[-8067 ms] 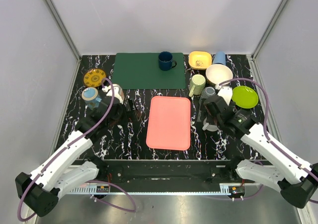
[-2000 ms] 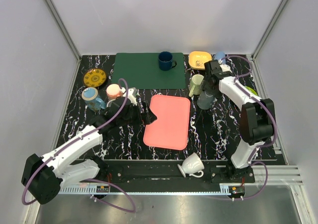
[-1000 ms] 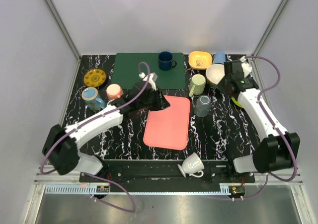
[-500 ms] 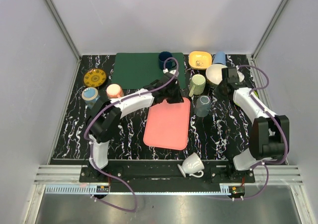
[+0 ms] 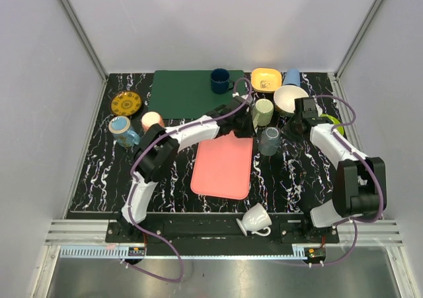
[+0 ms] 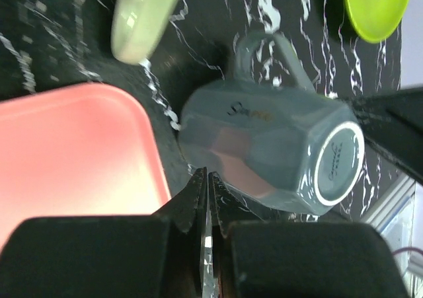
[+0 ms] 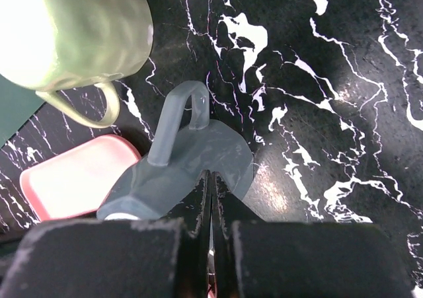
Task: Turn the mug right side up
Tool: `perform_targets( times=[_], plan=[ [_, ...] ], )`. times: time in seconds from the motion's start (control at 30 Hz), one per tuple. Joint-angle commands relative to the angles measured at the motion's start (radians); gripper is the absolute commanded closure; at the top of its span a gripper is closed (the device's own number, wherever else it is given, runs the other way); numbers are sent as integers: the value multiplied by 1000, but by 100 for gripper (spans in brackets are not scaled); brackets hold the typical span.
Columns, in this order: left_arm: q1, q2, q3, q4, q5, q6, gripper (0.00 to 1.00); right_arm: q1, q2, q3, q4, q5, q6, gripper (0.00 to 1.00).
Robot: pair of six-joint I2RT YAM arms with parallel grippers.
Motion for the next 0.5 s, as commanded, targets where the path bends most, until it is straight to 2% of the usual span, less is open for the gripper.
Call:
perform_targets(
  times=[0.0,0.33,0.43,0.47],
  plan=[
    [-54,30,61,35,88,13,96,3,46,42,43,-53,-3,100],
    [-100,51,78,68,134,15,95,3,75,88,40,-53,-23,95],
    [-114,53,81,76,144,18,95,2,90,119,20,-53,-38,90],
    [-117,54,85,77,146,18,95,2,101,137,14,-53,-50,86]
  ],
)
